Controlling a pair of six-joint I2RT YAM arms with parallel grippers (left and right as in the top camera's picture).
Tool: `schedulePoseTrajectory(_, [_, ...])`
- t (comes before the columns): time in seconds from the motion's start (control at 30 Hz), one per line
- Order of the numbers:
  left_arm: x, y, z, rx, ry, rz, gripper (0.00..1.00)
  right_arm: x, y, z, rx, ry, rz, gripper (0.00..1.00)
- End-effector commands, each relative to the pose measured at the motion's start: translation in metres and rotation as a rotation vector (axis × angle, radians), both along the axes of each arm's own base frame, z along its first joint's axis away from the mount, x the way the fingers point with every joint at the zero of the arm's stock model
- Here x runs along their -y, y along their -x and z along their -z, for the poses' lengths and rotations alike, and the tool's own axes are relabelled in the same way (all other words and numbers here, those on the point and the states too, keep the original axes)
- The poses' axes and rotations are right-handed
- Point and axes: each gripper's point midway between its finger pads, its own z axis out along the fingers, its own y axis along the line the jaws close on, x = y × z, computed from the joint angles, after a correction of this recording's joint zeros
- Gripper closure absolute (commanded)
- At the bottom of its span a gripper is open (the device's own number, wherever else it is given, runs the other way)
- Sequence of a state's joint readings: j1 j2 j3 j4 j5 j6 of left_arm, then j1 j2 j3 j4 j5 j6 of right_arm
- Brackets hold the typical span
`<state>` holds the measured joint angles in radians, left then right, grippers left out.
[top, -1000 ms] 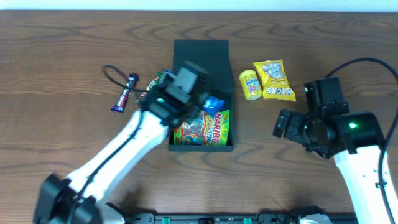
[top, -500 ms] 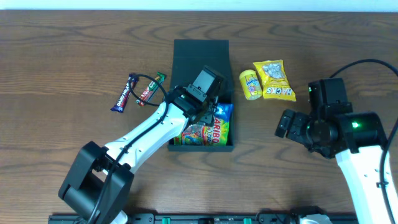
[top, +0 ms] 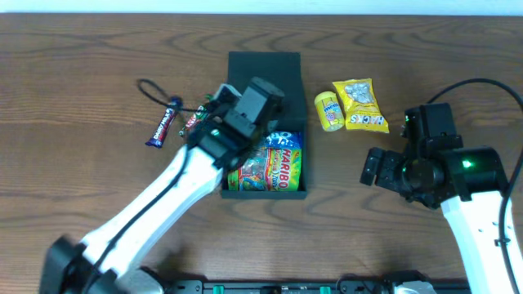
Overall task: Pack container
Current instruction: 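Lift the Oreo pack and place it into the box with left gripper, then grasp the yellow Hacks candy bag with the right gripper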
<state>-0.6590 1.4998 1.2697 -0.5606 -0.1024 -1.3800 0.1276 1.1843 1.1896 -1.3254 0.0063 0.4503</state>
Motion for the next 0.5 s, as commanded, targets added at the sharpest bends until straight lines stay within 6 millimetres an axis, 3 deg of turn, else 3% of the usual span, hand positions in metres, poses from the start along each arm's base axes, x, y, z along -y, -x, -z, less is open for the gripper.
schedulePoseTrajectory(0.0, [-0.051,0.002,-0.034,0.144,-0.312,0.098,0.04,-0.003,-0.007,-0.002,0.03,-0.014,-0.051,0.01])
schedulePoseTrajectory(0.17, [-0.139,0.029,-0.03,0.008,-0.556,0.035,0.05,-0.015,-0.04,-0.012,0.161,-0.068,-0.072,0.01])
schedulePoseTrajectory(0.27, [-0.157,0.035,-0.021,-0.066,-0.601,0.089,0.05,-0.019,-0.065,-0.013,0.227,-0.059,-0.115,0.03])
schedulePoseTrajectory(0.47, [-0.162,0.038,-0.018,-0.089,-0.63,0.145,0.05,-0.02,-0.128,0.006,0.313,-0.047,-0.099,0.1])
